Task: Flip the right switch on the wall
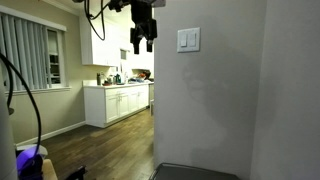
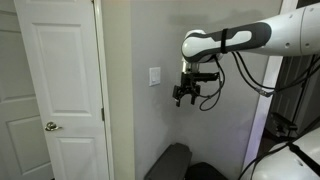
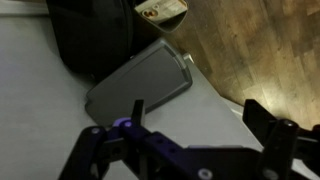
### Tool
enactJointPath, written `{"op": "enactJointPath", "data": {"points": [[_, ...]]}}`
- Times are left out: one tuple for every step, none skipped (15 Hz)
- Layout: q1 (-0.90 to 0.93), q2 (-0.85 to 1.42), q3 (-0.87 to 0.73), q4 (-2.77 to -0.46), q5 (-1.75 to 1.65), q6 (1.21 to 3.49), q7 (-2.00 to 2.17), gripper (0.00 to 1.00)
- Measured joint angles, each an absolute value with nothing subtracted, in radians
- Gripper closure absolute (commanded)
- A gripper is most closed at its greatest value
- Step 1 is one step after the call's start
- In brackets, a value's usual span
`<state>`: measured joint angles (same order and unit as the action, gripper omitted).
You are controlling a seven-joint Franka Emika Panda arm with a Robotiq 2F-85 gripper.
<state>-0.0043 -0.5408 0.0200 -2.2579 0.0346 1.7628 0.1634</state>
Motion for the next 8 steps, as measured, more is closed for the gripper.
{"op": "enactJointPath", "data": {"points": [[-0.010,-0.520,0.020,-2.251,0.035,1.816,0.180,0.00],[-0.014,-0.504,0.019,-2.244,0.035,1.865,0.195,0.11],[-0.015,-0.491,0.018,-2.239,0.036,1.910,0.210,0.26],[-0.016,-0.481,0.016,-2.236,0.039,1.951,0.223,0.33],[-0.016,-0.474,0.014,-2.235,0.046,1.995,0.235,0.40],[-0.016,-0.469,0.012,-2.234,0.054,2.033,0.244,0.47],[-0.017,-0.466,0.011,-2.235,0.062,2.073,0.249,0.53],[-0.017,-0.464,0.010,-2.235,0.071,2.113,0.252,0.61]]}}
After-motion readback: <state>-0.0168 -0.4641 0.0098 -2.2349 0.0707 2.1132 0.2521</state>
